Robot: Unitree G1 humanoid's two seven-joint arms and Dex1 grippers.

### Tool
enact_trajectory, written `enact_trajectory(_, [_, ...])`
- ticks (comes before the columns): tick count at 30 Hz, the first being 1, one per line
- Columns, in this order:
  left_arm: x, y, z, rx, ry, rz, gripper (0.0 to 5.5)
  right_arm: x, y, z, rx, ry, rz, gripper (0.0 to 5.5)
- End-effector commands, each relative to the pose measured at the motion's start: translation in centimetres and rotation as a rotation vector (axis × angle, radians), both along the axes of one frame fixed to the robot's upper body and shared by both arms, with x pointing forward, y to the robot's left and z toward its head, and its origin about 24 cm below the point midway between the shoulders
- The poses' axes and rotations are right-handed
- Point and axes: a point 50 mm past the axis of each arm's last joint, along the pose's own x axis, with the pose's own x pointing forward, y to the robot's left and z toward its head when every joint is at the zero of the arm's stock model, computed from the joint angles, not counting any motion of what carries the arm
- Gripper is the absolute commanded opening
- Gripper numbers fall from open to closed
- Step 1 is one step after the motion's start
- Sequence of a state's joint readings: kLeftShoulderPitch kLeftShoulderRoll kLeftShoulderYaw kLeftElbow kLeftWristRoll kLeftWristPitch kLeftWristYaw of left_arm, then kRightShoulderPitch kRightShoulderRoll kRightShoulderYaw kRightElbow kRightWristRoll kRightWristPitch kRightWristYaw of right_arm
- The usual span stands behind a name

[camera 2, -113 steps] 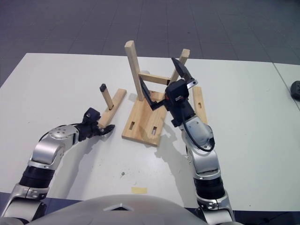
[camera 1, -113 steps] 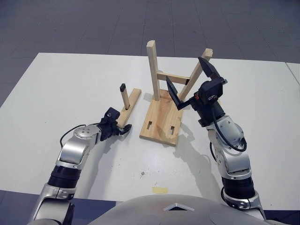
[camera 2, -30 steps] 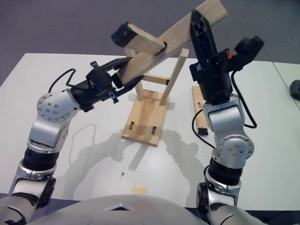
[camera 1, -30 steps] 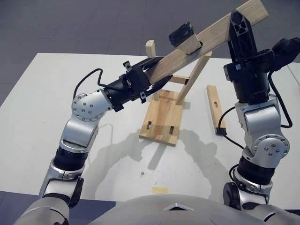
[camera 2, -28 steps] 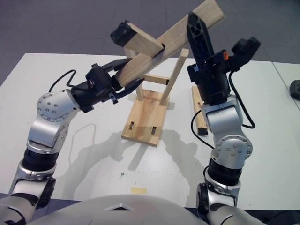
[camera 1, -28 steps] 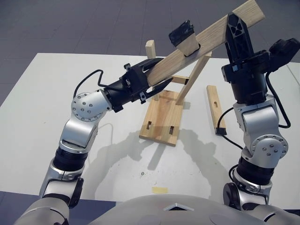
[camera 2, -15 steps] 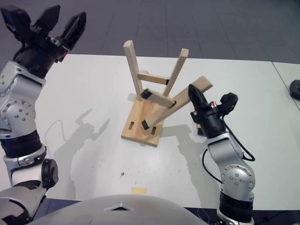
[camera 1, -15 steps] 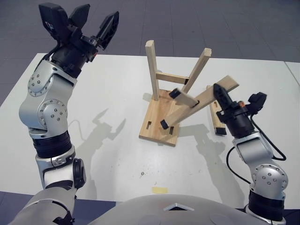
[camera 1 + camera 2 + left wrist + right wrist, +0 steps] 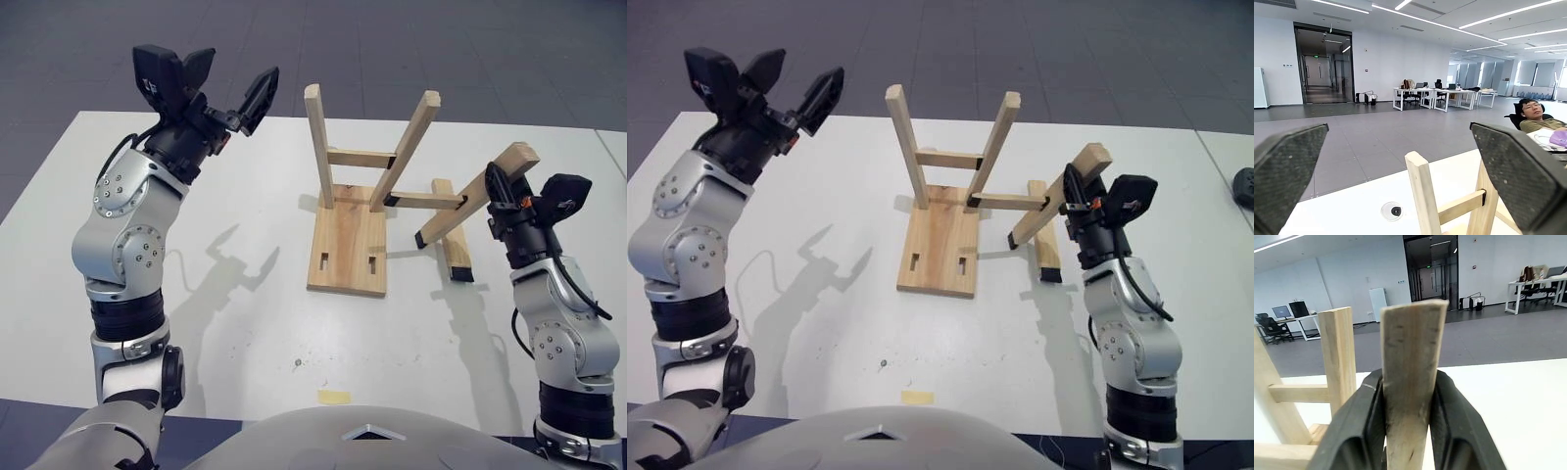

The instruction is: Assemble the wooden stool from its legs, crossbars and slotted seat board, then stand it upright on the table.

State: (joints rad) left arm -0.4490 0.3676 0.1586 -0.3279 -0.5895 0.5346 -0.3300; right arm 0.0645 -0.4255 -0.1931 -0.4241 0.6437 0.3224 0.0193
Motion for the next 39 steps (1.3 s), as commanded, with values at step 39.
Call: enact_trajectory(39, [-0.5, -0.1, -3.6, 0.046, 0.107, 0.030, 5.40, -0.4, 1.0, -2.8, -0.123, 0.246, -0.043, 1.06])
